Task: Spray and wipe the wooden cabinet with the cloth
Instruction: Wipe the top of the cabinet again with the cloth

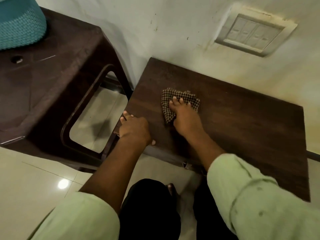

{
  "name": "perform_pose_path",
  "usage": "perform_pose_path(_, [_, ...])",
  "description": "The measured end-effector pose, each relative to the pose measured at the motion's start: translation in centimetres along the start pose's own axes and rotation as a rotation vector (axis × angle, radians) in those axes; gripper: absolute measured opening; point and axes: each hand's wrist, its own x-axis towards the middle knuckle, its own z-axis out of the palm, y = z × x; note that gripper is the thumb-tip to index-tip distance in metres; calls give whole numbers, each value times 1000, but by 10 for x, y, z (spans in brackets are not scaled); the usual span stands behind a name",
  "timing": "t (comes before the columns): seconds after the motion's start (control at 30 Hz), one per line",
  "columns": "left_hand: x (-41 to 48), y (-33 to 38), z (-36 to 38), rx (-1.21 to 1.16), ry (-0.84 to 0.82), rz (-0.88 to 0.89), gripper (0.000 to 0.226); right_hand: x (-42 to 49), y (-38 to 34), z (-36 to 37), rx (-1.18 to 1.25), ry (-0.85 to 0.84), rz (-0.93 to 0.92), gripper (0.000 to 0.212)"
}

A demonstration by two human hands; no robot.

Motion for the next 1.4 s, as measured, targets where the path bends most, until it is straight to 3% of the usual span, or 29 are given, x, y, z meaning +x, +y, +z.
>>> perform_pose_path(0.13, [-2,-1,1,-50,-2,-5,102,16,6,-11,16,-50,9,69])
perform_pose_path(0.23, [-1,2,0,-53,-11,-21,102,-38,-4,9,32,-30,-54,77])
perform_pose_path(0.33, [2,8,-5,3,-16,-30,99,-88,-7,25,61,-146,-152,75])
perform_pose_path(0.43, [6,16,-9,75,-15,21,114,-101,24,25,78,-170,-182,81])
perform_pose_path(0.53, [10,21,-8,83,-36,44,126,-92,81,7,110,-8,46,85])
perform_pose_path(0.63, [12,26,-7,91,-49,38,127,-63,129,-19,81,81,327,71])
perform_pose_path(0.73, [12,30,-9,85,-41,42,125,-22,127,-23,51,154,450,57])
perform_pose_path(0.93, [6,42,-22,185,-40,93,116,43,42,-3,32,172,298,56])
perform_pose_path(1.1, [11,26,-18,113,-58,77,137,32,45,-5,82,114,129,63])
perform_pose_path(1.27, [13,20,-12,56,-28,99,137,7,117,-12,93,324,398,49])
perform_pose_path(1.4, [16,23,-13,53,-36,89,136,29,111,-15,75,360,633,32])
